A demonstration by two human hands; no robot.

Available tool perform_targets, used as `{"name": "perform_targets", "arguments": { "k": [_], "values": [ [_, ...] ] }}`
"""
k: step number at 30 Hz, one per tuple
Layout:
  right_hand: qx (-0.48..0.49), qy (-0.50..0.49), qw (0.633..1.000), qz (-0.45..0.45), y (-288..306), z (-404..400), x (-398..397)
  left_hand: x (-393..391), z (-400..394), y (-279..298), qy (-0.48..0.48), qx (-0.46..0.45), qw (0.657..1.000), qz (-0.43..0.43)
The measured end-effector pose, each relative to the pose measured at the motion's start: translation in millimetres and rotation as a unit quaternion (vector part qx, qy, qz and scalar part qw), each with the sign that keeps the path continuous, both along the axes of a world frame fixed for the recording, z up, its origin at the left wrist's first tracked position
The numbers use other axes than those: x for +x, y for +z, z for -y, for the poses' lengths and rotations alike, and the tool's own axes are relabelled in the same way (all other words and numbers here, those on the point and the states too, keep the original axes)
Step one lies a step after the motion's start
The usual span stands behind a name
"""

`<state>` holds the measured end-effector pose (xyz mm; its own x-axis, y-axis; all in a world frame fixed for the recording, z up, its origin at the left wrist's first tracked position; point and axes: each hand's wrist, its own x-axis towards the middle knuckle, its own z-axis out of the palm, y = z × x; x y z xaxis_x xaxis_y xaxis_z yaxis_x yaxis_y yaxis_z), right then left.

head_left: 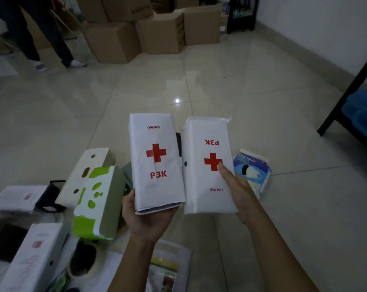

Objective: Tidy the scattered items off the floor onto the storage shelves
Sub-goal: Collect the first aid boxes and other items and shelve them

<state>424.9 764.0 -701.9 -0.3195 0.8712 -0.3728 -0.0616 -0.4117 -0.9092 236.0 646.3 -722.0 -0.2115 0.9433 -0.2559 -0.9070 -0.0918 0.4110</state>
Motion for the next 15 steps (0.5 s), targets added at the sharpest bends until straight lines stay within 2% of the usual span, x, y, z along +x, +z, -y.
{"name": "perform_targets", "arguments": {
  "k": [7,9,15],
  "values": [
    [-0.003,-0.060,0.998,-0.008,70.6,-44.3,61.9,45.9,-66.3,50.7,-0.102,0.063,0.992,0.026],
    [0.005,-0.077,0.997,-0.011,99.6,-49.2,90.0,70.8,-82.8,80.0,-0.126,0.057,0.990,0.041],
    [0.055,-0.199,0.978,-0.017,190.4,-49.5,161.3,129.3,-120.8,169.7,-0.184,0.039,0.982,0.005]
  ]
}}
